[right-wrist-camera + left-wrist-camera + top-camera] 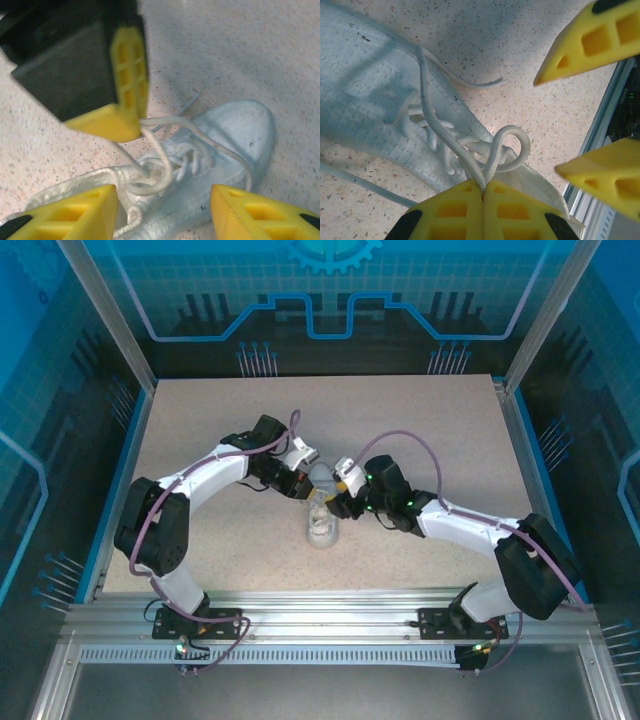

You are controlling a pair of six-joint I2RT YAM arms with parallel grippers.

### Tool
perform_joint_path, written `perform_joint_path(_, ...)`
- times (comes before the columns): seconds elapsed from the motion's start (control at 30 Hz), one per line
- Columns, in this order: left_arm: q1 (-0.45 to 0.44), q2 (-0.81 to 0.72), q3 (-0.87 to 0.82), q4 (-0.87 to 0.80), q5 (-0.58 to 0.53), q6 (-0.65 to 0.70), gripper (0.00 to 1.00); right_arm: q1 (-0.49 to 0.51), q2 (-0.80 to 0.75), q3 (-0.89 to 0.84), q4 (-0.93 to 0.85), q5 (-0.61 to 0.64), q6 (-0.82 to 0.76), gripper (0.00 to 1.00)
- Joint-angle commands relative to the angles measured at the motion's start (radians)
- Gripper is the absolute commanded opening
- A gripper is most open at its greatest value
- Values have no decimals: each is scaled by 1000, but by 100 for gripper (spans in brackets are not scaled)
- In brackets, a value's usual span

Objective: Tie the shoes

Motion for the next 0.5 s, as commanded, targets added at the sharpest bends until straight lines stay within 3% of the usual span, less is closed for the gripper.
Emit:
perform_joint_path(0.0,12,28,43,-74,58,18,0,19,10,-16,107,19,-204,55)
perform_joint_path(0.47,17,55,90,-161,100,61,0,25,153,89,110,-44,-378,53)
